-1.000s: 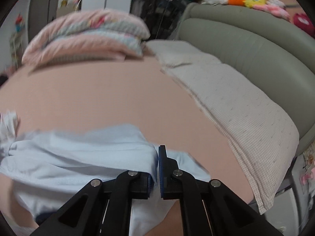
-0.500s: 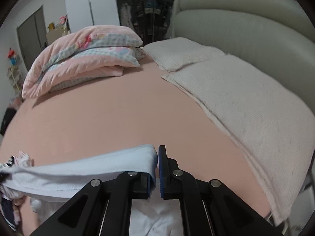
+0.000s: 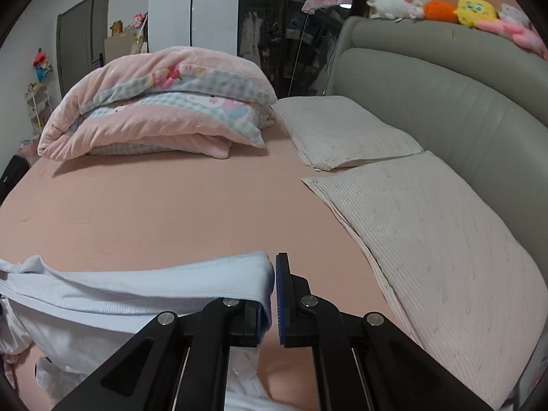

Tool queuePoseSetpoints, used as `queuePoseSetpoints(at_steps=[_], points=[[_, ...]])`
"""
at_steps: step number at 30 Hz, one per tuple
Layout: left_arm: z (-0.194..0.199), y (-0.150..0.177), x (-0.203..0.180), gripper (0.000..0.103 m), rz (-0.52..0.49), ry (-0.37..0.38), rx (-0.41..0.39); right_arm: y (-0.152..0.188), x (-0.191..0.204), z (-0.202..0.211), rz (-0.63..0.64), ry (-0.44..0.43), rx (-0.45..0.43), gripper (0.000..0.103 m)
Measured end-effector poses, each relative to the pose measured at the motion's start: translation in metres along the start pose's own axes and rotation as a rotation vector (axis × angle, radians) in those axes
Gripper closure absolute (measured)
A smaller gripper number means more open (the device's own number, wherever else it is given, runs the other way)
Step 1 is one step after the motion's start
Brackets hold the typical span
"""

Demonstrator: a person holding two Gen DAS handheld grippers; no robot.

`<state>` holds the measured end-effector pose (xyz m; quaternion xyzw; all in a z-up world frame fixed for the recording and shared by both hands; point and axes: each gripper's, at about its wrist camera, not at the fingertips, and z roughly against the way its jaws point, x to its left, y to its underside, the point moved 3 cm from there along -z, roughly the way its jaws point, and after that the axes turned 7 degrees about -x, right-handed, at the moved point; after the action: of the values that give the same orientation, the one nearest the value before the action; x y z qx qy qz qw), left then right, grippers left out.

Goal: Fold clothes
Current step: 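Grasp the shirt edge with the left gripper while the right gripper grasps beside it, then lift the light blue shirt with both grippers and open them to drop it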

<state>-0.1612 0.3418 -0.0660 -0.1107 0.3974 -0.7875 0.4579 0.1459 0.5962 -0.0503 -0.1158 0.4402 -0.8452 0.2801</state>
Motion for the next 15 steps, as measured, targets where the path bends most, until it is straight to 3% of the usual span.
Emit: queuePoseSetpoints(at_steps=[6, 15], points=[[-0.037, -0.022, -0.010, 0.098, -0.039, 0.010, 0.026, -0.017, 0.003, -0.041, 0.016, -0.021, 0.053, 0.101], [-0.105, -0.043, -0.018, 0.098, -0.039, 0.076, 0.162, -0.030, 0.001, -0.112, -0.049, -0.110, 0.200, 0.101]])
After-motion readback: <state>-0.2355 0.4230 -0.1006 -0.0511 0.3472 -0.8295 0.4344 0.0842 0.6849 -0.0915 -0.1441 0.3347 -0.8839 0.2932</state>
